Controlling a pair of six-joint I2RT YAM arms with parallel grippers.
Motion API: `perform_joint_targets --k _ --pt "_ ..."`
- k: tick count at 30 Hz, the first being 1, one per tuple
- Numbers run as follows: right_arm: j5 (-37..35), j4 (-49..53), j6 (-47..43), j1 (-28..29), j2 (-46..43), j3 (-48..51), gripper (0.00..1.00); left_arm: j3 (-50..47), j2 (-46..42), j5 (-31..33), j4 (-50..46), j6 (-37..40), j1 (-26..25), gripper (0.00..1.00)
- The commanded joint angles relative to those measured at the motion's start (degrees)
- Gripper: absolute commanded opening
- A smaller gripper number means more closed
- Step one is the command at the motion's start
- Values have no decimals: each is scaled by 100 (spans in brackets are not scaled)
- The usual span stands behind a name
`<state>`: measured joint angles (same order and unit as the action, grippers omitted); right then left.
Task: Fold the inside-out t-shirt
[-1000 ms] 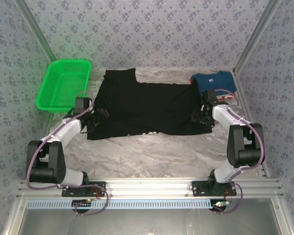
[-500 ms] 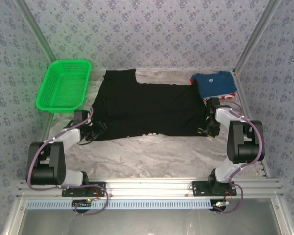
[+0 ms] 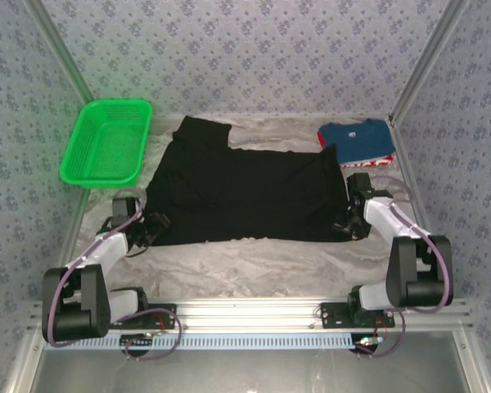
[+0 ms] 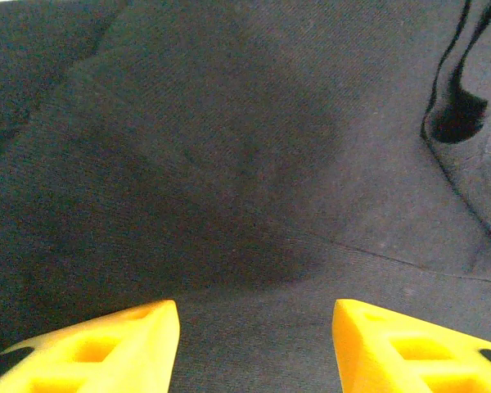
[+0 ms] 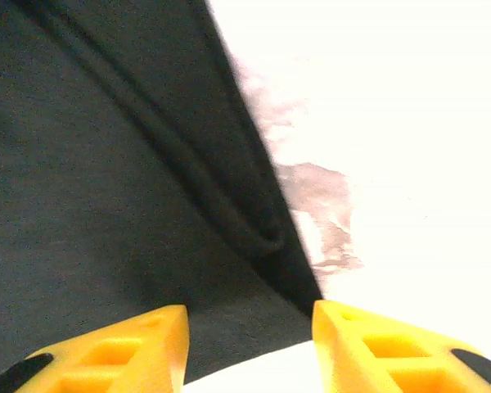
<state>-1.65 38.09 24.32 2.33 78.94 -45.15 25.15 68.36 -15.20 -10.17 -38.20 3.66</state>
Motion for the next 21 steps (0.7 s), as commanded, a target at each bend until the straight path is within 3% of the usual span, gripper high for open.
perform_joint_targets --k 1,10,21 --pt "140 -488 113 394 134 -452 49 295 69 87 -306 87 38 53" --pt "466 -34 99 379 1886 -1169 41 317 233 -89 -157 21 38 54" --pt "369 390 134 -117 1069 30 35 -355 -424 -727 -785 -351 32 54"
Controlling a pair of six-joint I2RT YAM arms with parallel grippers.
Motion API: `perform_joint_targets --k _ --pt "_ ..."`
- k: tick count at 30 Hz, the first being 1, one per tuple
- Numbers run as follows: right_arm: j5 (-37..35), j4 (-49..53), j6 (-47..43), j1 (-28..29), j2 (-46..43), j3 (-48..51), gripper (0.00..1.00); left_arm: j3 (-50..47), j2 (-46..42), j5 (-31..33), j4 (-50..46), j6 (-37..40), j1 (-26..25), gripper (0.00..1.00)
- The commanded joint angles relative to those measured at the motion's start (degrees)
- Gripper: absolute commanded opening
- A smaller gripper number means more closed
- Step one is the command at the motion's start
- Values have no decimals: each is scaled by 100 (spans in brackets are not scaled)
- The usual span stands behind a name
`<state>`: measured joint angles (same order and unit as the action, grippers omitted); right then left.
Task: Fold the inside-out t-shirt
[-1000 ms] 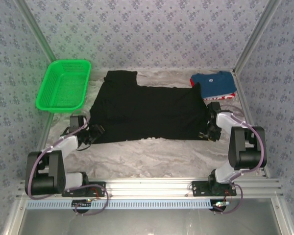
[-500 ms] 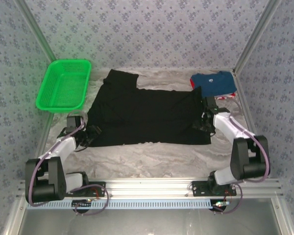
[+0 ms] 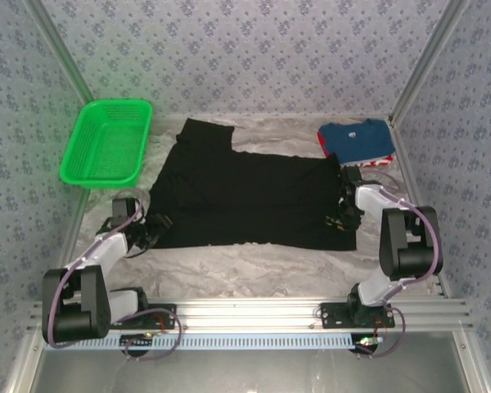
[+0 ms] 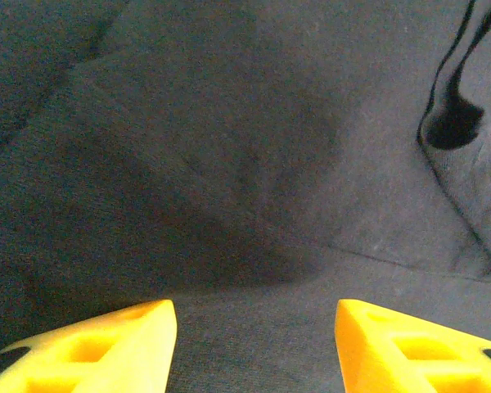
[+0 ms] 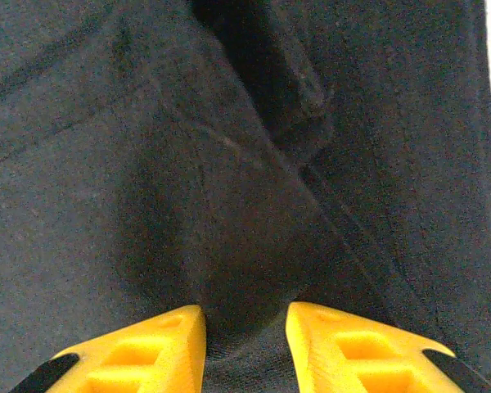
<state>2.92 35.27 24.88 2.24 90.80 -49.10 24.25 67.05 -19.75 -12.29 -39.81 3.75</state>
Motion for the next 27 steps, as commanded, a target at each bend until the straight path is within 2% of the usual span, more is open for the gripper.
perform_joint_targets --k 1,6,8,11,13,16,20,27 --pt "-121 673 93 -134 -200 489 35 -349 -491 -268 -721 -238 22 54" --pt "-281 648 27 -208 -345 428 36 -699 -1658 -86 -1277 -691 -55 54" --pt "-447 561 -118 -161 -392 132 37 -601 -2086 5 -1457 -744 -140 54" --pt "-449 431 -341 162 -633 -203 39 -137 -2275 143 -1458 -514 -291 54" --pt "-465 295 -397 423 -753 -332 42 166 -2038 114 -1184 -259 -397 56" --pt "-480 124 -318 719 -796 -452 42 626 -1105 -104 -727 0 -565 56" --pt "-346 -1 -238 821 -697 -451 43 1228 19 -102 -310 221 -954 57" --pt "-294 41 -274 841 -719 -431 42 1676 1189 139 -82 396 -1220 56"
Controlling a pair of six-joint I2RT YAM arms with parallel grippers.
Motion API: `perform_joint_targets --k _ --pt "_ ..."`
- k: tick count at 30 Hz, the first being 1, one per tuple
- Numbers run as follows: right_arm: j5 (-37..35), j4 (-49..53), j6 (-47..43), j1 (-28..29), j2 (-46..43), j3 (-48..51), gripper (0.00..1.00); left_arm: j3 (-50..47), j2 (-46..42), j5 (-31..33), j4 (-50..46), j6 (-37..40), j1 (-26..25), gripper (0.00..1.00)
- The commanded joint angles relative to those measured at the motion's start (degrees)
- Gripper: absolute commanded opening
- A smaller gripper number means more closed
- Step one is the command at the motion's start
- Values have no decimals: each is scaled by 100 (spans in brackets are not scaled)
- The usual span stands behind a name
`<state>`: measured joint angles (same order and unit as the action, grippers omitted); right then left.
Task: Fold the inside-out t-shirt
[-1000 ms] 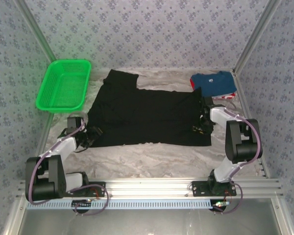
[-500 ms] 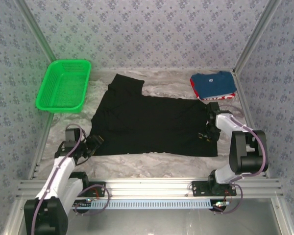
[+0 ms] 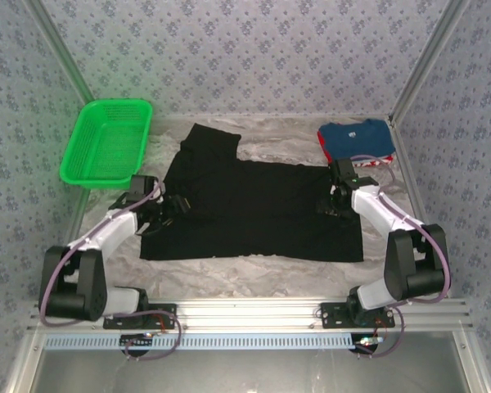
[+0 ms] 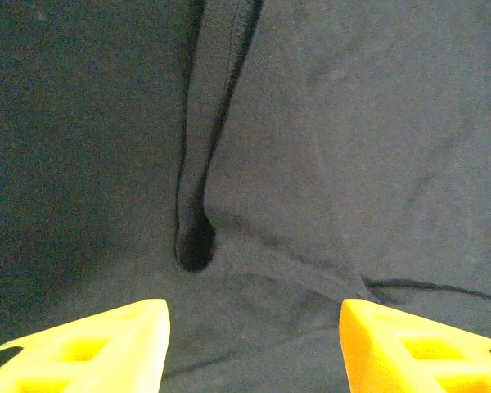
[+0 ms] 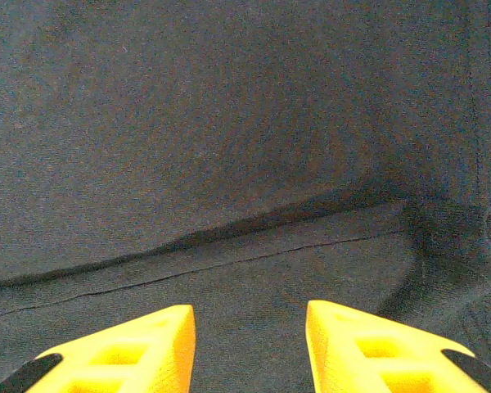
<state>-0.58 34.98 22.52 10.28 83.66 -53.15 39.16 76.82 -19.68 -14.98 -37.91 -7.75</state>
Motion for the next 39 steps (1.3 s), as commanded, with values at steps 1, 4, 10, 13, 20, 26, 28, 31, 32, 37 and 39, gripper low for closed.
perform_joint_targets --k 1,4,10,13,20,26,28,31,32,37,39 --pt "58 84 -38 37 -3 -21 42 199 301 132 242 214 -115 54" --pt "93 97 -38 35 -3 -10 43 286 548 134 360 234 -241 47" --pt "112 109 -49 38 -16 5 42 455 959 398 360 351 -329 36" --pt "111 106 -59 37 -64 23 42 503 1053 472 357 386 -335 33" --pt "101 145 -64 39 -119 54 42 520 1136 584 337 478 -327 23" --pt "84 162 -64 35 -165 88 42 598 1143 499 433 493 -341 7" --pt "85 182 -65 35 -172 88 42 665 1156 478 417 515 -350 2" --pt "84 194 -64 37 -201 85 42 777 1121 474 491 504 -414 0" --pt "91 200 -68 36 -211 87 42 848 1121 474 496 497 -471 0" --pt "83 212 -77 29 -227 73 42 1348 1316 533 480 504 -781 0" --pt "100 225 -84 33 -226 64 42 1605 1514 557 461 528 -858 0"
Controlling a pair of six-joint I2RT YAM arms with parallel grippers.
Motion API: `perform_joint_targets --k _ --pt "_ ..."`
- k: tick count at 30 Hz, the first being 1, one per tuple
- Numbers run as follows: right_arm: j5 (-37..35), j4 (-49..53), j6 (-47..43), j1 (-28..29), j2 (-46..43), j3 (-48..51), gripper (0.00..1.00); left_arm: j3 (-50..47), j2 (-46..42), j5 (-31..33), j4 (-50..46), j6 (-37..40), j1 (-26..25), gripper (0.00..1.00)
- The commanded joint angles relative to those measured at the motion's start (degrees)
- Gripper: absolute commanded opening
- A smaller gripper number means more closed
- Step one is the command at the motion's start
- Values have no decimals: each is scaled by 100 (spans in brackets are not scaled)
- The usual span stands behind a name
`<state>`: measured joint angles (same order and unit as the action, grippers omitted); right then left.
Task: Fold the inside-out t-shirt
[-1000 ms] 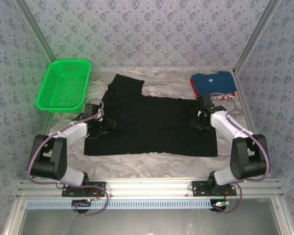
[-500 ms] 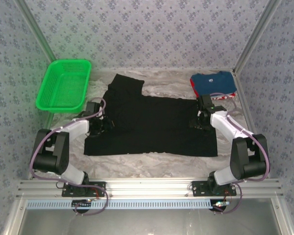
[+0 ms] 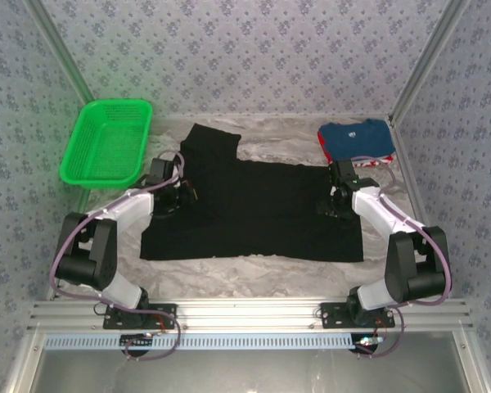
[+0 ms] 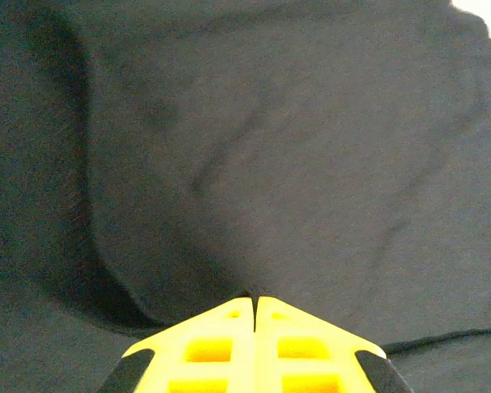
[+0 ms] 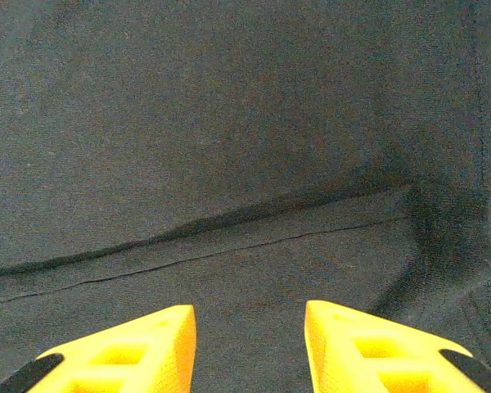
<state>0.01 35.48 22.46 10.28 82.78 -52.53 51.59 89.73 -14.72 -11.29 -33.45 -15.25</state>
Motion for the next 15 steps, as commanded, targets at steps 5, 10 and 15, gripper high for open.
perform_joint_targets --k 5,10,15 --pt "43 196 -92 27 -194 -11 42 963 804 135 161 141 -223 0" --pt "44 204 -101 34 -247 5 42 1594 1413 104 194 219 -242 5" --pt "9 266 -110 27 -334 19 42 1919 1649 -89 82 321 -242 33"
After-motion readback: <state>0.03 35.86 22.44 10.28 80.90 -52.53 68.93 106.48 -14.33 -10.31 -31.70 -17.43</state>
